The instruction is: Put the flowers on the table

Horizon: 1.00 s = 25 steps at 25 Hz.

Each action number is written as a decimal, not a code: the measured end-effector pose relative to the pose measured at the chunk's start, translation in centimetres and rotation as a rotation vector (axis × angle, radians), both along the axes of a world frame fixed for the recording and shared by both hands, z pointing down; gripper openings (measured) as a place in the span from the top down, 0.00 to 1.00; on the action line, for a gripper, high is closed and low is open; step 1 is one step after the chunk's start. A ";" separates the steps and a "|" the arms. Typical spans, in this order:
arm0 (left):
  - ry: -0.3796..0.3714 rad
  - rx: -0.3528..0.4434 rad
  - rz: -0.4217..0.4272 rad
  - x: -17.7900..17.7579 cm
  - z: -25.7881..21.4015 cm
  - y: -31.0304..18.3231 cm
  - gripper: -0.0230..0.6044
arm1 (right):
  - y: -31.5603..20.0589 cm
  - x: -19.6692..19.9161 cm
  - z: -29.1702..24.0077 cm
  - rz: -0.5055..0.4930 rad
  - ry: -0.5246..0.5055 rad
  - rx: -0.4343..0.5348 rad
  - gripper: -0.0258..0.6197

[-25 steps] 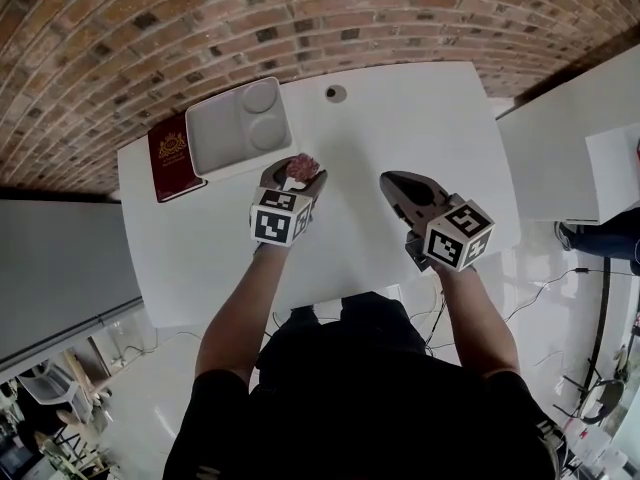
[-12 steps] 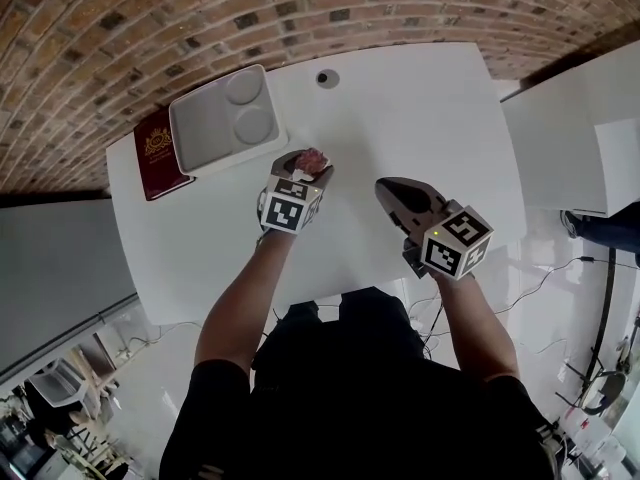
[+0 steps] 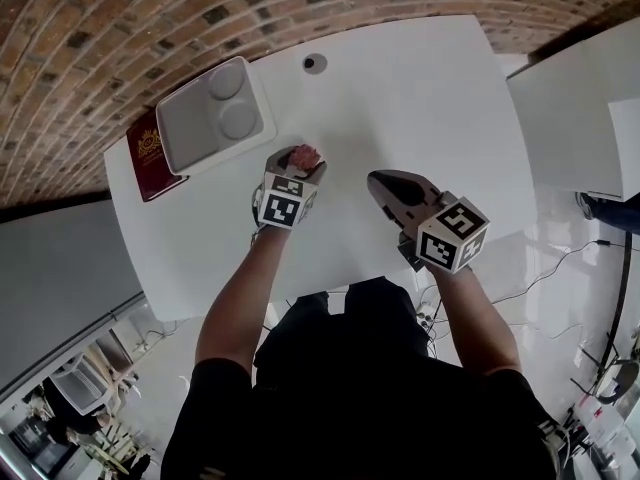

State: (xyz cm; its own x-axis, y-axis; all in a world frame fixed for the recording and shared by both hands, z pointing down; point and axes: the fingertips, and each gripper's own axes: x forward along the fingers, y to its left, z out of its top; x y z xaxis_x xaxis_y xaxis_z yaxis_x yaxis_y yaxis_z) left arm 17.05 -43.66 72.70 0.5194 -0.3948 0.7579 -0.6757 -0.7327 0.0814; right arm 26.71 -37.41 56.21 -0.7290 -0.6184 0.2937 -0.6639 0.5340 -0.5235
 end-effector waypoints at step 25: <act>0.180 0.134 -0.205 -4.4 -14.1 1.9 0.55 | 1.1 -0.2 -7.9 -0.106 -0.034 0.132 0.95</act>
